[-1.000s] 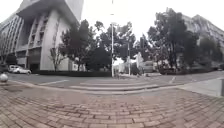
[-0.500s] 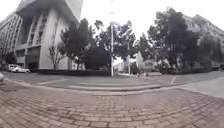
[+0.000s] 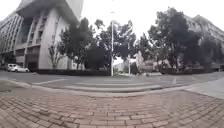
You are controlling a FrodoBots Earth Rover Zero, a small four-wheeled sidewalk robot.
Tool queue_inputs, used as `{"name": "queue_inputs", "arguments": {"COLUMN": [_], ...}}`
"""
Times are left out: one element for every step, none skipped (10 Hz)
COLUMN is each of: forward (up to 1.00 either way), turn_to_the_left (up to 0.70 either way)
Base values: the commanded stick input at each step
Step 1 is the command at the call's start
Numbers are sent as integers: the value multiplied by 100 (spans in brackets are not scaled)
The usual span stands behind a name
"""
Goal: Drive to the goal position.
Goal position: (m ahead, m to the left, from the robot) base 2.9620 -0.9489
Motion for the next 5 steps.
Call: {"name": "queue_inputs", "arguments": {"forward": [45,45,45,45,45], "turn_to_the_left": [0,0,0,0,0]}}
